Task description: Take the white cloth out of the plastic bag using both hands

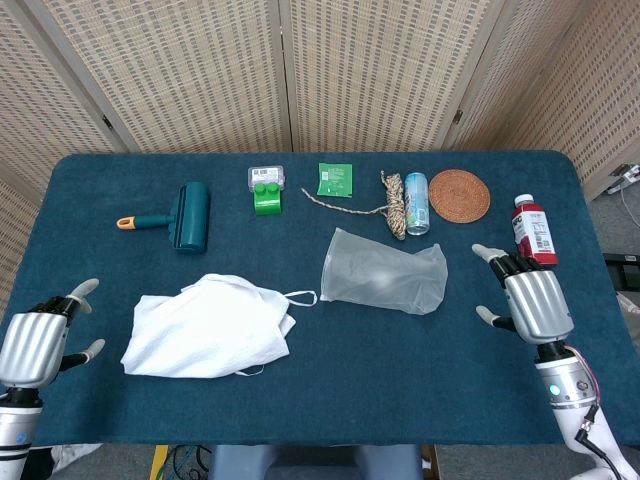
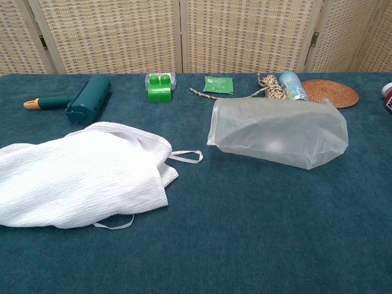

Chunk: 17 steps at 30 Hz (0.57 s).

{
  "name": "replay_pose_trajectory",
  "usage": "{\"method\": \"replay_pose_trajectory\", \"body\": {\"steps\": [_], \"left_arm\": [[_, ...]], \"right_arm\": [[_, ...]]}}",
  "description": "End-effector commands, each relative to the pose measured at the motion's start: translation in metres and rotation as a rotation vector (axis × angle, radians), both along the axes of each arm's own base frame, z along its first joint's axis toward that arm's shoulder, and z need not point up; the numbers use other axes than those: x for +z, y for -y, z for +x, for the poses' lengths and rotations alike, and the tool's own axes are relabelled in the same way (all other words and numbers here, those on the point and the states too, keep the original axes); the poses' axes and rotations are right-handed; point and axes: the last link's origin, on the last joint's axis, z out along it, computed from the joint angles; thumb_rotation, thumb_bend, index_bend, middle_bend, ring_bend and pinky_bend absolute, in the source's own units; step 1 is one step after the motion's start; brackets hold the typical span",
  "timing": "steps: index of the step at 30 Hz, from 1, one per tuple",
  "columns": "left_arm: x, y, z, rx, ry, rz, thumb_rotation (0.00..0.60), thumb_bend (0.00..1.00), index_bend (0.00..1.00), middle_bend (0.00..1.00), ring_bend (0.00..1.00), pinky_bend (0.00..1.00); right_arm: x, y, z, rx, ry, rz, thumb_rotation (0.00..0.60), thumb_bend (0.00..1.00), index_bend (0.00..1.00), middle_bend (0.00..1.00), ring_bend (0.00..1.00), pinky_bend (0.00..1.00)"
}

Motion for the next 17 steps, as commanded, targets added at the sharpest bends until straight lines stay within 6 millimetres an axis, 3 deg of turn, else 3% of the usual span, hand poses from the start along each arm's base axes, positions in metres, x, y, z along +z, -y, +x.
{"method": "replay_pose_trajectory", "body": {"steps": [1, 9, 17], "left_arm": [[0.004, 0.009, -0.006, 0.019, 0.0, 0.008, 0.6, 0.0, 0.19, 0.45, 0.42, 0.56], [0.008, 0.021, -0.016, 0.049, 0.007, 0.025, 0.6, 0.0, 0.2, 0.45, 0.42, 0.56], [0.002, 0.023, -0.019, 0.054, 0.012, 0.003, 0.6, 0.0, 0.2, 0.45, 0.42, 0.56]], "right_arm": [[0.003, -0.011, -0.008, -0.026, -0.003, -0.005, 0.6, 0.0, 0.21, 0.29, 0.27, 0.37], [0.008, -0.031, -0.027, -0.095, 0.01, -0.018, 0.6, 0.0, 0.21, 0.29, 0.27, 0.37], [0.017, -0.038, -0.029, -0.113, -0.001, -0.032, 0.6, 0.0, 0.21, 0.29, 0.27, 0.37]]}}
